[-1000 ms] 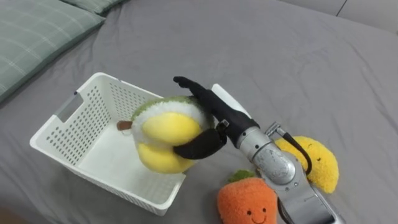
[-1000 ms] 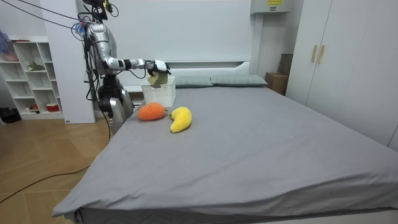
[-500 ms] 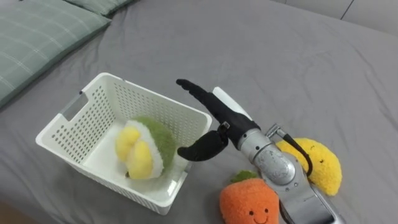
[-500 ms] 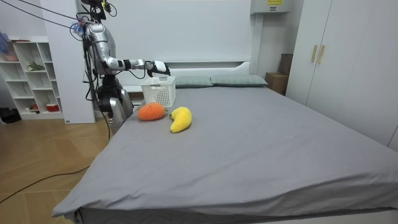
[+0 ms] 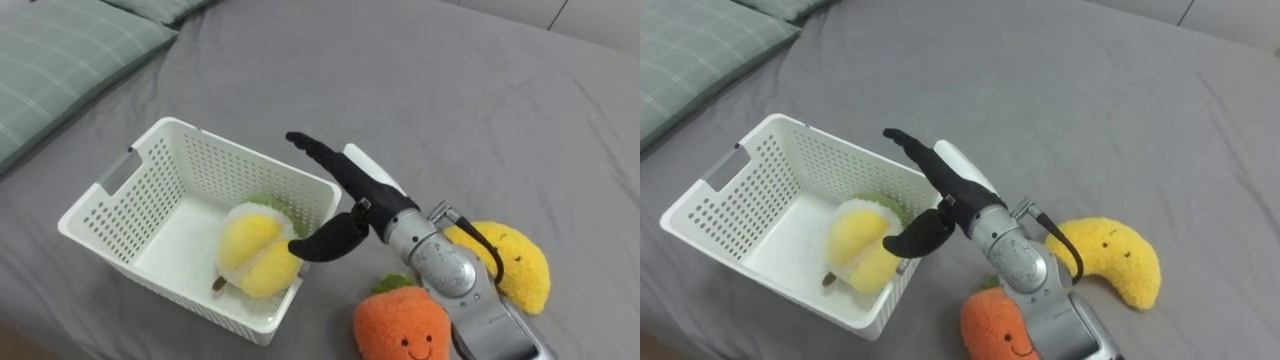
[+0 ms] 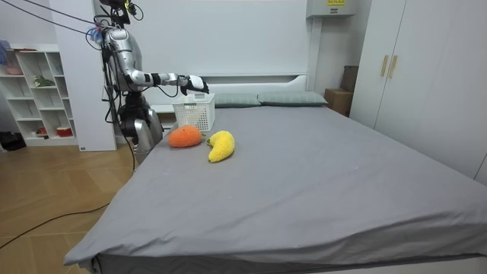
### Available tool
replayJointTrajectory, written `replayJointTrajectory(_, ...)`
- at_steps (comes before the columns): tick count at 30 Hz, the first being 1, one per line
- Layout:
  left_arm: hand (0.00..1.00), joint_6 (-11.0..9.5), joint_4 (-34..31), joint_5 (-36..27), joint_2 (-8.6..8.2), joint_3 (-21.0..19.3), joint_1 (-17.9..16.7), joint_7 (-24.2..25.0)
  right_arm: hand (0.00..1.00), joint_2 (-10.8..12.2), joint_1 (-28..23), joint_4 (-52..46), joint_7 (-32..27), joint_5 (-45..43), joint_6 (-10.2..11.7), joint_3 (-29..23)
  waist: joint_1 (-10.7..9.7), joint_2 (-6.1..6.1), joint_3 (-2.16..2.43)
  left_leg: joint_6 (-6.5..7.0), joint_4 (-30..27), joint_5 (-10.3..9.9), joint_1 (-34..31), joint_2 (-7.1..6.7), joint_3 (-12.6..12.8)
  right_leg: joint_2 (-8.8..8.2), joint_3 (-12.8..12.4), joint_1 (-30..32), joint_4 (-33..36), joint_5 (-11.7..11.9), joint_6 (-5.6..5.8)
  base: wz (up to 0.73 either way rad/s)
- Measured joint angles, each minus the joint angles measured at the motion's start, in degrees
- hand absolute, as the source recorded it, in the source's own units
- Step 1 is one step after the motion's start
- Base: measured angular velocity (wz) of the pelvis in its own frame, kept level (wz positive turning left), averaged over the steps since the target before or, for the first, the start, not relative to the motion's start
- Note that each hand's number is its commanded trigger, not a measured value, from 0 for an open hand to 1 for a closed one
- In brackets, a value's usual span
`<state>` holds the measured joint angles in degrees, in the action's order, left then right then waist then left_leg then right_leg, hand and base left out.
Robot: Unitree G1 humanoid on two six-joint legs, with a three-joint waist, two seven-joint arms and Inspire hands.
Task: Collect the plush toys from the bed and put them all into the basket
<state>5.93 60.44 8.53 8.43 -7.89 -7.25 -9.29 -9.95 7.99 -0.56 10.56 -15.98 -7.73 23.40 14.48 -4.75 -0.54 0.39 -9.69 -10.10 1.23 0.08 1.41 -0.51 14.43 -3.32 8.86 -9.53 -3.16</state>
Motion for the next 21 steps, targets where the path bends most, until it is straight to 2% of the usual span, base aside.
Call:
replayJointTrajectory(7, 0.0, 0.1, 0.4, -0.1, 0.0, 0.0, -0.4, 0.0, 0.0, -1.5, -0.1, 4.3, -3.5, 0.2, 0.1, -0.6, -0.3, -0.25, 0.17, 0.11, 0.1, 0.0, 0.3, -0.22, 0.1, -0.1, 0.0, -0.7, 0.1, 0.0, 0.07, 0.0)
replayJointTrajectory(11, 0.0, 0.0, 0.4, 0.0, 0.01, -0.2, -0.4, -0.2, 0.0, -1.6, -0.4, 4.3, -5.0, -0.1, 0.2, -2.3, -0.6, -0.33, 0.23, 0.17, 0.1, 0.1, 0.4, -0.16, 0.3, -0.19, -0.2, -0.6, 0.3, 0.0, 0.08, -0.01)
replayJointTrajectory(16, 0.0, 0.0, 0.2, 0.0, 0.07, -0.5, -1.2, -0.6, 0.0, -2.3, -1.8, 4.3, -7.9, -0.2, 0.8, -5.0, -2.1, -1.02, 0.69, 0.23, -0.1, 0.1, 0.5, 0.01, 0.6, -0.28, -0.3, -0.6, 0.4, 0.1, 0.26, -0.01)
replayJointTrajectory(19, 0.0, -0.1, 0.2, 0.0, 0.04, -1.4, -1.4, -0.6, 0.0, -2.7, -3.6, 4.3, -9.3, 0.1, 0.9, -7.4, -2.2, -1.01, 0.63, 0.3, 0.2, 0.1, 1.2, 0.11, 1.4, -0.28, -1.0, -0.7, 0.9, 0.2, 0.3, -0.11)
replayJointTrajectory(21, 0.0, -0.1, 0.3, -0.1, 0.05, -2.2, -1.7, -1.3, 0.0, -2.8, -4.2, 4.3, -9.4, -0.1, 0.9, -8.4, -3.3, -1.15, 0.62, 0.33, 0.4, 0.1, 1.3, 0.11, 1.6, -0.28, -1.6, -0.8, 0.9, 0.2, 0.31, -0.1)
